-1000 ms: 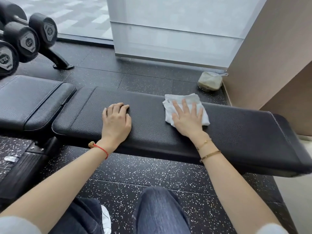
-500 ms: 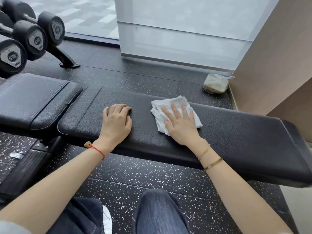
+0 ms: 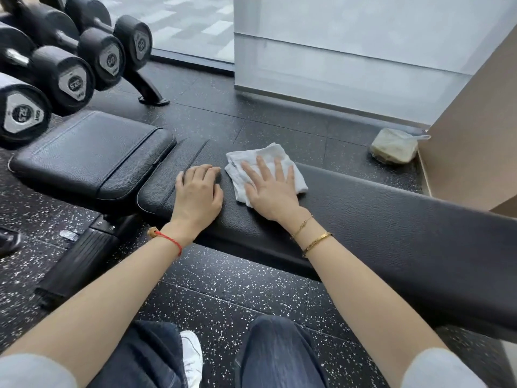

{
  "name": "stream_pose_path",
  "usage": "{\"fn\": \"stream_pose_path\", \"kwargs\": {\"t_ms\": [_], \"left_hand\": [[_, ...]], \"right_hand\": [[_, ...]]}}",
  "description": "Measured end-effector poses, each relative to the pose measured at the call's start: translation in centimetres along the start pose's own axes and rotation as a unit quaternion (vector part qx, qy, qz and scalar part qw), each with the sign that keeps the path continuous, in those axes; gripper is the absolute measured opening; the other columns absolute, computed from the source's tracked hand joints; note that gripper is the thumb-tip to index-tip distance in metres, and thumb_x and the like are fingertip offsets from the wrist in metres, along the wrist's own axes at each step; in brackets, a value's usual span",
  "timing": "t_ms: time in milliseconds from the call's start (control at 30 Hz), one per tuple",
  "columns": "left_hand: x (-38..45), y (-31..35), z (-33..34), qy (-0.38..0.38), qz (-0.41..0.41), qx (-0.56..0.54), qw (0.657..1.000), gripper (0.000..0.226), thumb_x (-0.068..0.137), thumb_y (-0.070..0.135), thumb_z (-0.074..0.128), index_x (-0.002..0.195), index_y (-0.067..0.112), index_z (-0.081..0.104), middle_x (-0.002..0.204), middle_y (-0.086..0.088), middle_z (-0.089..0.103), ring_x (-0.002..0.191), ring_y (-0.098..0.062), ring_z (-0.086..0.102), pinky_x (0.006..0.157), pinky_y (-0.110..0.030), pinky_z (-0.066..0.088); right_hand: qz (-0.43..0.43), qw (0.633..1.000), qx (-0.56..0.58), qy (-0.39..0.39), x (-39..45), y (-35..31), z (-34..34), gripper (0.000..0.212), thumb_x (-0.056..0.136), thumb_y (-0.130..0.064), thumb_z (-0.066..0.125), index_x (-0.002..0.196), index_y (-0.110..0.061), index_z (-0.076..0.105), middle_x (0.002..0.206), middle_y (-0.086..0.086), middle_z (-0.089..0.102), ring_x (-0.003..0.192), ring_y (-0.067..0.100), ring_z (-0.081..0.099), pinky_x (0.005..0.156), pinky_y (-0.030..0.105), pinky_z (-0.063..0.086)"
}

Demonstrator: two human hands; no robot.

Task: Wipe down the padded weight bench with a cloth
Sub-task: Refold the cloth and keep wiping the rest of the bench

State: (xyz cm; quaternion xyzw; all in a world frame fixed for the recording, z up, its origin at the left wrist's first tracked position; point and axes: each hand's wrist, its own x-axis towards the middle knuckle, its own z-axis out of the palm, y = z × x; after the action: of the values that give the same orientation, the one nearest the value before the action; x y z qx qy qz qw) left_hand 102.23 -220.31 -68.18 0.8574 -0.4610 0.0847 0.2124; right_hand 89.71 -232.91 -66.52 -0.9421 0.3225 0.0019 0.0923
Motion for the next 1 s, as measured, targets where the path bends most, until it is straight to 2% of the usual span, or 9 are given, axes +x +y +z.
{"fn": "stream_pose_path", "kwargs": {"t_ms": [167,300,433,667,1000], "left_hand": [[0.2,0.0,0.0,0.006,-0.004,-0.011,1.0,0.036,0.091,0.019,0.052,0.127,0.015,0.058,0.133,-0.004,0.057,0.128,-0.027,0.047,0.115,-0.05,0.023],[0.1,0.7,0.0,0.003,0.007,-0.013,1.0,0.035,0.092,0.019,0.052,0.126,0.014,0.059,0.132,-0.004,0.058,0.128,-0.026,0.048,0.115,-0.05,0.025],[-0.3,1.9,0.2,0.004,0.035,-0.015,0.999,0.034,0.092,0.018,0.052,0.125,0.013,0.061,0.131,-0.005,0.058,0.129,-0.027,0.047,0.113,-0.049,0.028],[-1.1,5.2,1.0,-0.025,0.083,-0.025,0.996,0.035,0.094,0.02,0.049,0.128,0.015,0.059,0.135,-0.003,0.055,0.134,-0.025,0.042,0.116,-0.047,0.024],[-2.5,10.1,2.1,-0.046,0.134,-0.054,0.988,0.033,0.096,0.021,0.047,0.126,0.015,0.059,0.134,-0.003,0.056,0.132,-0.025,0.043,0.114,-0.046,0.029]], "right_hand": [[-0.049,0.999,-0.01,0.013,-3.2,0.4,0.6,0.053,0.102,-0.047,0.021,0.154,-0.046,0.007,0.166,-0.006,-0.002,0.15,0.031,-0.012,0.117,0.057,-0.012],[-0.044,0.999,-0.008,0.021,-5.8,2.6,0.5,0.053,0.103,-0.047,0.02,0.153,-0.048,0.005,0.165,-0.007,-0.003,0.151,0.029,-0.013,0.118,0.053,-0.013],[0.002,1.0,-0.014,0.023,-7.6,5.1,0.0,0.052,0.103,-0.048,0.017,0.153,-0.048,0.003,0.165,-0.007,-0.005,0.151,0.028,-0.013,0.118,0.052,-0.014],[0.106,0.993,-0.024,0.038,-9.9,9.2,-0.5,0.052,0.103,-0.048,0.015,0.153,-0.049,0.0,0.165,-0.007,-0.005,0.151,0.03,-0.008,0.119,0.053,-0.01],[0.21,0.974,-0.026,0.077,-16.3,14.2,-0.2,0.054,0.1,-0.05,0.015,0.153,-0.048,0.006,0.166,-0.004,0.001,0.151,0.03,-0.003,0.119,0.052,-0.009]]}}
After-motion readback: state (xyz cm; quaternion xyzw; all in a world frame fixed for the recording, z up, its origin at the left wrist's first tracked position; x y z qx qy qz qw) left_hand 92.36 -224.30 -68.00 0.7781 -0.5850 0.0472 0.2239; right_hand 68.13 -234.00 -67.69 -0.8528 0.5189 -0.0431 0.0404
